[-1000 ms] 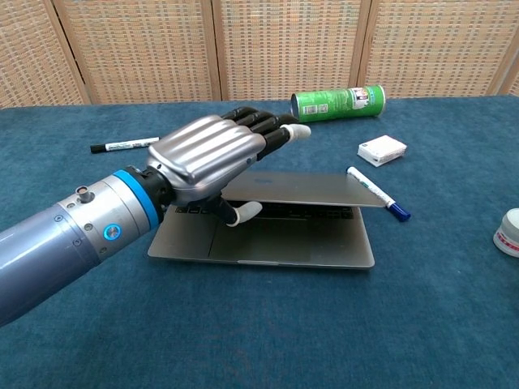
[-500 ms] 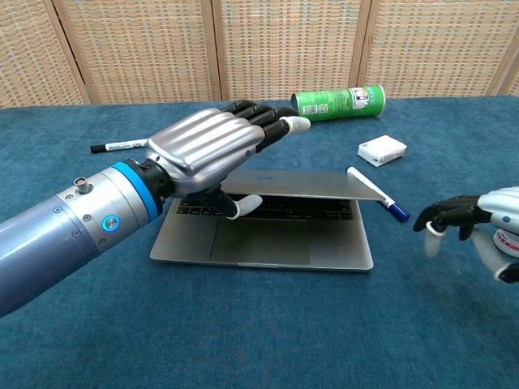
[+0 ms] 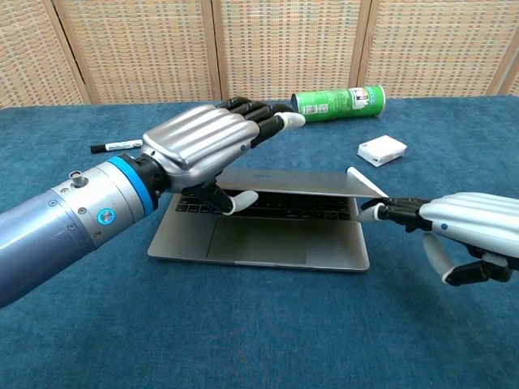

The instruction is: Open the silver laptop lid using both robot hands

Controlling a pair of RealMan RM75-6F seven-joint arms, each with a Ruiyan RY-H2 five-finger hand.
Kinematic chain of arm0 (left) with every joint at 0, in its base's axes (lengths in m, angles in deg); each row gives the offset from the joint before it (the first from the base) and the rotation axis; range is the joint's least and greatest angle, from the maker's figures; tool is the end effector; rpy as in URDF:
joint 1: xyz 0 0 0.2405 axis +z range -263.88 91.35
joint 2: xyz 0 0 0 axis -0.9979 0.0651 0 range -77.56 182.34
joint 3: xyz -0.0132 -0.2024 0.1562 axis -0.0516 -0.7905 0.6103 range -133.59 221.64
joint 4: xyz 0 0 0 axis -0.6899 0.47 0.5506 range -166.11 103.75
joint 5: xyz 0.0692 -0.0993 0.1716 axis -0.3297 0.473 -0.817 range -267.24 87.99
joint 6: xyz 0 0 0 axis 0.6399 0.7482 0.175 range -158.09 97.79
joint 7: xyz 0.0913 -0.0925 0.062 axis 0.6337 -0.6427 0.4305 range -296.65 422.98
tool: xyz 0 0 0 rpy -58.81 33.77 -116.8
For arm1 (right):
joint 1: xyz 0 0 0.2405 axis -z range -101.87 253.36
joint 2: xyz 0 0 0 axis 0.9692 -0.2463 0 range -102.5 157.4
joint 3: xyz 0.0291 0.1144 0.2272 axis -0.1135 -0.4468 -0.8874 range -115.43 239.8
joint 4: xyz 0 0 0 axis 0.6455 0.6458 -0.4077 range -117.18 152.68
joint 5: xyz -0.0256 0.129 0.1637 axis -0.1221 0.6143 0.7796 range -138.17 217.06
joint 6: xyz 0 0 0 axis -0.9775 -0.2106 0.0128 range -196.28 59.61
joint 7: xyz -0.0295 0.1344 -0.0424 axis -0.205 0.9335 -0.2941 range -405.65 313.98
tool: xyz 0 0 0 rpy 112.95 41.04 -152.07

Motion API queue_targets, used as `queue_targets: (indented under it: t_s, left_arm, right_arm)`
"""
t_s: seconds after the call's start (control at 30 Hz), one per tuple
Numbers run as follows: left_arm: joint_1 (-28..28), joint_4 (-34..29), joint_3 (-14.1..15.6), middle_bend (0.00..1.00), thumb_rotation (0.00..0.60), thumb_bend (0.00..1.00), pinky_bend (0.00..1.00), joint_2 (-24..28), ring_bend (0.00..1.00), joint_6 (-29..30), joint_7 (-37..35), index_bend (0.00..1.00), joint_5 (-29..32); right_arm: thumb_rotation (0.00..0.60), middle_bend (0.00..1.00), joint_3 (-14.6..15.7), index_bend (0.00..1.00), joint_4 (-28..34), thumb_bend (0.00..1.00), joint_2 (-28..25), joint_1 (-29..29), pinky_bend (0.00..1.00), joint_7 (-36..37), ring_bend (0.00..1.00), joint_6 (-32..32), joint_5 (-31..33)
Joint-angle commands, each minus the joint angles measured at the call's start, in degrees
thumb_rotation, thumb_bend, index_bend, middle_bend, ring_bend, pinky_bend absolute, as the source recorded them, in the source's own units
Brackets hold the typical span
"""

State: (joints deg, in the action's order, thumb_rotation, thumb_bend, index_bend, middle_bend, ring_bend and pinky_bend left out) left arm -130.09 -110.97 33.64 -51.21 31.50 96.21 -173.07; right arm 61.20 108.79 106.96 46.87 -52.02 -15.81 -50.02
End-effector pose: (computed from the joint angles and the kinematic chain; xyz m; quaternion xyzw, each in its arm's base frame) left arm -0.0630 0.3000 -0.0721 -0.7933 -0.1744 -0.4434 0.3789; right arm -0.2061 -0.2501 -0.0042 0.8046 -0.3812 0.3319 0.3118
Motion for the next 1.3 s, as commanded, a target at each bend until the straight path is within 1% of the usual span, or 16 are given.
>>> queue_targets:
  t_s: [0.03, 0.37, 0.5, 0.67, 0.77, 0.83, 0.9, 1.07, 1.17, 1.3]
  left_arm:
    - [-0.13, -0.05, 0.06, 0.00, 0.600, 0.39, 0.00, 0.07, 0.00, 0.10, -0.05, 0.00, 0.04]
    - [-0.57, 0.22, 0.26, 0.00, 0.600, 0.39, 0.00, 0.19, 0.00, 0.40, -0.49, 0.00, 0.46]
    - [-0.71, 0.99, 0.57, 0.00, 0.600, 0.39, 0.00, -0.16, 0.00, 0.54, -1.52, 0.00, 0.39]
    - [-0.94, 0.95, 0.53, 0.00, 0.600, 0.40, 0.00, -0.14, 0.00, 0.79, -1.65, 0.00, 0.39]
    - [-1.07, 0.75, 0.48, 0.00, 0.600, 0.40, 0.00, 0.09, 0.00, 0.89, -1.66, 0.00, 0.45]
    - [-1.10, 0.54, 0.38, 0.00, 0.600, 0.40, 0.00, 0.29, 0.00, 0.99, -1.74, 0.00, 0.59]
    - [-1.17, 0.47, 0.29, 0.00, 0.600, 0.40, 0.00, 0.47, 0.00, 1.14, -1.77, 0.00, 0.62]
    - [-1.32, 0.32, 0.04, 0.00, 0.600, 0.39, 0.00, 0.86, 0.00, 1.49, -1.75, 0.00, 0.71]
    - [-1.63, 0.47, -0.29, 0.00, 0.600, 0.39, 0.00, 1.19, 0.00, 1.59, -1.51, 0.00, 0.67]
    - [-2.39, 1.10, -1.22, 0.00, 0.600, 0.40, 0.00, 1.84, 0.00, 1.53, -0.46, 0.00, 0.87]
  right_arm:
    - [0.600, 0.00, -0.29, 0.02, 1.21, 1.00, 0.36, -1.15, 0.17, -3.11, 0.00, -2.28, 2.82]
    - [0.600, 0.00, -0.04, 0.02, 0.88, 1.00, 3.65, -2.27, 0.17, -8.86, 0.00, -3.27, 6.37]
    - [0.600, 0.00, -0.02, 0.02, -0.86, 1.00, 6.31, -2.52, 0.17, -14.16, 0.00, -3.24, 9.03]
    - [0.600, 0.01, 0.14, 0.02, -1.56, 1.00, 7.92, -2.70, 0.17, -17.98, 0.00, -2.91, 11.19]
    - [0.600, 0.05, 0.27, 0.03, -1.72, 1.00, 8.58, -2.77, 0.17, -20.15, 0.00, -2.54, 12.38]
    - [0.600, 0.09, 0.36, 0.08, -1.57, 1.00, 8.78, -2.86, 0.17, -21.43, 0.00, -2.42, 13.29]
    - [0.600, 0.12, 0.49, 0.11, -1.34, 1.00, 8.79, -3.01, 0.17, -22.58, 0.00, -2.41, 14.05]
    - [0.600, 0.16, 0.61, 0.15, -0.84, 1.00, 8.55, -3.38, 0.17, -23.93, 0.03, -2.22, 15.11]
    - [0.600, 0.17, 0.89, 0.15, -0.80, 1.00, 8.46, -3.52, 0.17, -24.50, 0.03, -2.03, 15.30]
    - [0.600, 0.19, 1.39, 0.17, -0.81, 1.00, 8.42, -3.72, 0.17, -25.20, 0.04, -1.93, 15.51]
